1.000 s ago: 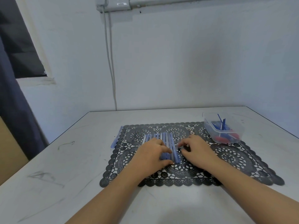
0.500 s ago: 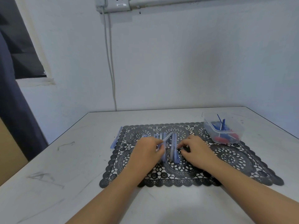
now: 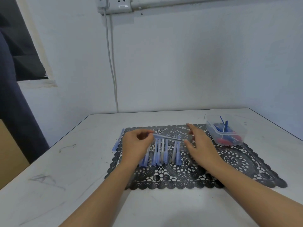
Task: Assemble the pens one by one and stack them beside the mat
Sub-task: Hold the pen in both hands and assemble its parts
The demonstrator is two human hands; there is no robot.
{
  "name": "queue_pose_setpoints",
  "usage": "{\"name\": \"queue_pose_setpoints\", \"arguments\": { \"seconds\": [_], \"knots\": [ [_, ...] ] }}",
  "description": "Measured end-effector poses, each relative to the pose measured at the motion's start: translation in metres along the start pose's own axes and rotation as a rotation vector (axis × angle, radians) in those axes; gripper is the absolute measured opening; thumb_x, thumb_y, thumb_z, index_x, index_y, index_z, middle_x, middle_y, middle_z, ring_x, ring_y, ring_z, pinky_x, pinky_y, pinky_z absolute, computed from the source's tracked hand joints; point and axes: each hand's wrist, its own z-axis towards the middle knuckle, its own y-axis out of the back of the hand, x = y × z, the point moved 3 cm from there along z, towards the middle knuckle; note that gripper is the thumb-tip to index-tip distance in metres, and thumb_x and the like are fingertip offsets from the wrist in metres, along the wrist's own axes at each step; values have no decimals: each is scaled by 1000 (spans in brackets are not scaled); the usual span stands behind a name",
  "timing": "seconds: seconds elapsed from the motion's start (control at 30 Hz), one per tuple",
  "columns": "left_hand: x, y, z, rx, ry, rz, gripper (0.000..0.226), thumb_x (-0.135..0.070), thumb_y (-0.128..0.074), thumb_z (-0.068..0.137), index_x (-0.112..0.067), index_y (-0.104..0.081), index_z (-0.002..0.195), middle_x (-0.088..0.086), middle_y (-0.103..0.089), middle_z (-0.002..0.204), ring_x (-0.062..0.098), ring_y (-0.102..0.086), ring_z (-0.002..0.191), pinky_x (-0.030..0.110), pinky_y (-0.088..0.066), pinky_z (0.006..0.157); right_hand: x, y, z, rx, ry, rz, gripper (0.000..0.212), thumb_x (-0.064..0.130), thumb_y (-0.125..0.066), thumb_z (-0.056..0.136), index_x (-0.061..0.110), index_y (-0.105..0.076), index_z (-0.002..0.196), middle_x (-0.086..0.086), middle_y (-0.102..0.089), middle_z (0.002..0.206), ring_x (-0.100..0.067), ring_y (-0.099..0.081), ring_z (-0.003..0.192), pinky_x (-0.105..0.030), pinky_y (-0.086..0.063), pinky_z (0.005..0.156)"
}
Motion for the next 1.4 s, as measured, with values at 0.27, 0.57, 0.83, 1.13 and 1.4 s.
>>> {"name": "queue_pose_setpoints", "arguments": {
  "seconds": [0.27, 0.57, 0.83, 1.13, 1.4],
  "knots": [
    [5, 4, 9, -3, 86, -186, 17, 0, -63, 82, -13, -71, 77, 1, -71, 73, 8, -66, 64, 18, -52, 63, 7, 3, 1, -13, 93, 0, 27, 14, -54, 91, 16, -62, 117, 0, -63, 107, -14, -56, 98, -21, -38, 85],
    [1, -7, 1, 191, -343, 305, 13, -24, -74, 77, -25, -72, 90, -14, -64, 82, -2, -57, 73, 9, -44, 64, 13, 5, -1, -79, 190, 19, 20, 10, -55, 90, 12, -67, 105, 0, -64, 94, -15, -58, 87, -27, -45, 79],
    [4, -9, 4, 151, -522, 400, 16, -22, -66, 85, -13, -70, 98, -9, -59, 87, 8, -56, 83, 27, -48, 81, 15, 8, 1, -45, 198, 15, 30, 19, -53, 92, 16, -59, 122, 0, -63, 102, -15, -58, 95, -30, -45, 84],
    [10, -13, 4, 106, -630, 528, 14, -21, -60, 88, -13, -69, 96, -3, -61, 83, 15, -50, 83, 30, -40, 75, 14, 14, -2, -143, 305, -58, 17, 13, -69, 81, 8, -72, 96, -4, -69, 82, -22, -63, 73, -37, -54, 65],
    [13, -13, 3, 164, -611, 740, 21, -33, -42, 96, -23, -60, 92, -12, -56, 82, 14, -45, 83, 30, -22, 74, 15, 21, -3, -222, 392, -72, 16, 13, -73, 73, 10, -75, 88, -3, -71, 72, -19, -63, 57, -33, -56, 56]
  ]
}}
